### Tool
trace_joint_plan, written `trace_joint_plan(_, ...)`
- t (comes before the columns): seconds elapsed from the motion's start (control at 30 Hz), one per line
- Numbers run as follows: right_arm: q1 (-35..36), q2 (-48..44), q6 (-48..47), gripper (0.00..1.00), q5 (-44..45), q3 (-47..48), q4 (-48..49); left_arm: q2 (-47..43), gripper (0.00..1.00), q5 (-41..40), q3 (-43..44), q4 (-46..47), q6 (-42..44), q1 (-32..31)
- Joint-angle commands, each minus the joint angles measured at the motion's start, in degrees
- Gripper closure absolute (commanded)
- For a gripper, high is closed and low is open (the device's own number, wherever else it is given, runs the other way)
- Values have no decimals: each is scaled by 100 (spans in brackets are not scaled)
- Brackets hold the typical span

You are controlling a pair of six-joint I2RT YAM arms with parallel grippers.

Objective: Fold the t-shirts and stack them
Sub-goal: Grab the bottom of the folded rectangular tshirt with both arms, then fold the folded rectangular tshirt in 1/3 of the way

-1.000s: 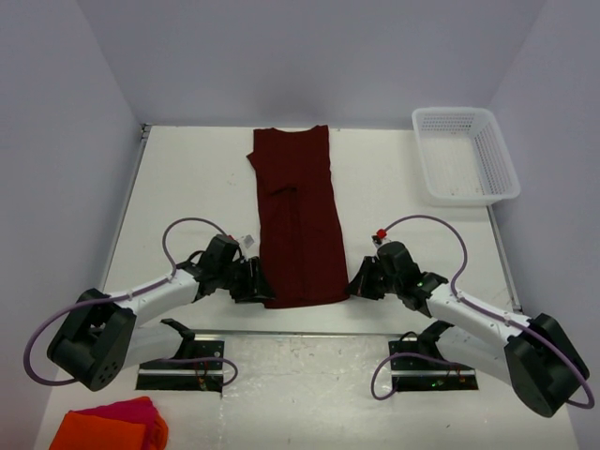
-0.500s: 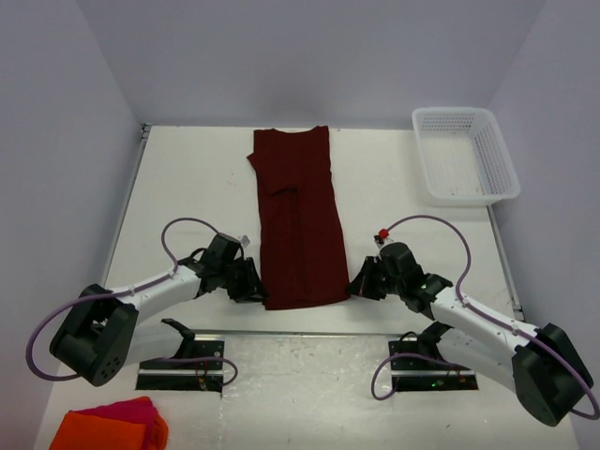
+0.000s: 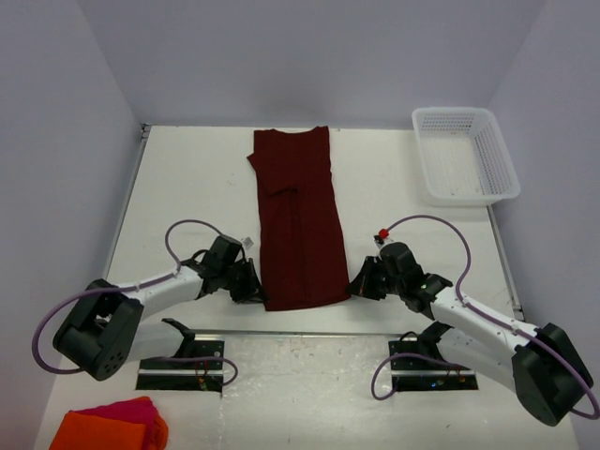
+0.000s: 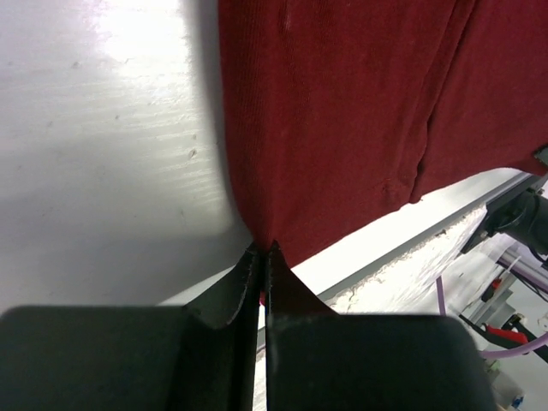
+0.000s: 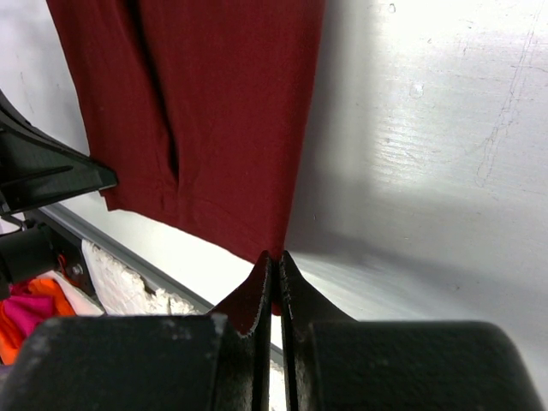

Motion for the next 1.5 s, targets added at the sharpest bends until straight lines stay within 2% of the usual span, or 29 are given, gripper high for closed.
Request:
trace_joint_plan(0.0,42,14,-78,100,14,26,6,-200,100,-286,-316,-385,120,-41)
trace_joint_plan(0.33,375,-310,-404,100,251,298,-679,-1607,100,241,-685,-868,15,-50)
trace_joint_plan(0.67,1885,-487,290,100,874,605,-1066,-2688,100,698,-615,-1562,120,-129)
trace_joint_plan(0.77,2264,-487,475,100,1217,869,-1391,-2934,100,594,-475,-1835,155,-129)
trace_joint_plan(0.87,2309,-382,423,100,1534,1202,-1725,-2989,100,181,-45,-2090,164,-129)
trace_joint_plan(0.93,2292,-198,204,100,1841,1466,-1936,-2805,100,31,332,-2064,243,-120)
trace_joint_plan(1.03,1854,487,-409,100,1711,2125,-1981,-1954,100,-22,851,-1704,515,72)
trace_joint_plan(1.17,950,1524,-1185,100,1360,3265,-1989,-681,100,276,1484,-1212,1059,863)
trace_joint_plan(1.2,834,1979,-1447,100,1333,3469,-2033,-477,100,242,1868,-1150,1148,1047)
trace_joint_plan(1.33,185,3036,-1906,100,904,4689,-2226,647,100,199,2863,-1308,1508,1286)
trace_joint_plan(1.47,-265,3801,-2152,100,578,5412,-2366,1299,100,180,3629,-1457,1798,1558)
